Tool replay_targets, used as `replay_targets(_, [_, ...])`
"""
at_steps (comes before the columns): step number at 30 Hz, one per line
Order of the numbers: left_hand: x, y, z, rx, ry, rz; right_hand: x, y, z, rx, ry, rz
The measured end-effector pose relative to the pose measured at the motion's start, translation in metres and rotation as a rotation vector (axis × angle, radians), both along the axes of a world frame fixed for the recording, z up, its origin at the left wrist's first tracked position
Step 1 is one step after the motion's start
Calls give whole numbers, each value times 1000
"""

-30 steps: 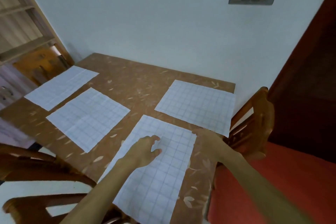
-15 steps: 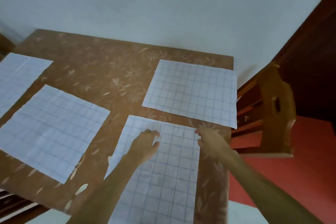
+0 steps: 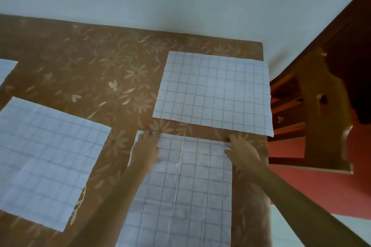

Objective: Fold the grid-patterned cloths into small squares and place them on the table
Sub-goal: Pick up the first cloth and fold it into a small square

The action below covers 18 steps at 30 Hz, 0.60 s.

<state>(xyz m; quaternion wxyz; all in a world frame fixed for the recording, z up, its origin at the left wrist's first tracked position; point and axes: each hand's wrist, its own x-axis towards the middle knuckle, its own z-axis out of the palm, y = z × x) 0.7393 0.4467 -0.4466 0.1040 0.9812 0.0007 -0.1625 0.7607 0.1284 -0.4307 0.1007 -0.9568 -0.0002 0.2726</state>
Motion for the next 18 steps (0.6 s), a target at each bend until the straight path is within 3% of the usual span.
replay_targets(9, [-14,2,3,-1,-30,48,-13,2,-2,22,20,12])
replay_targets(12, [-23,0,15,-37,-41,72,-12,-1,12,126,-55,-20])
replay_targets(18, [-38,-8,77,-329,-15,233,0,-19,72,435,-229,-140])
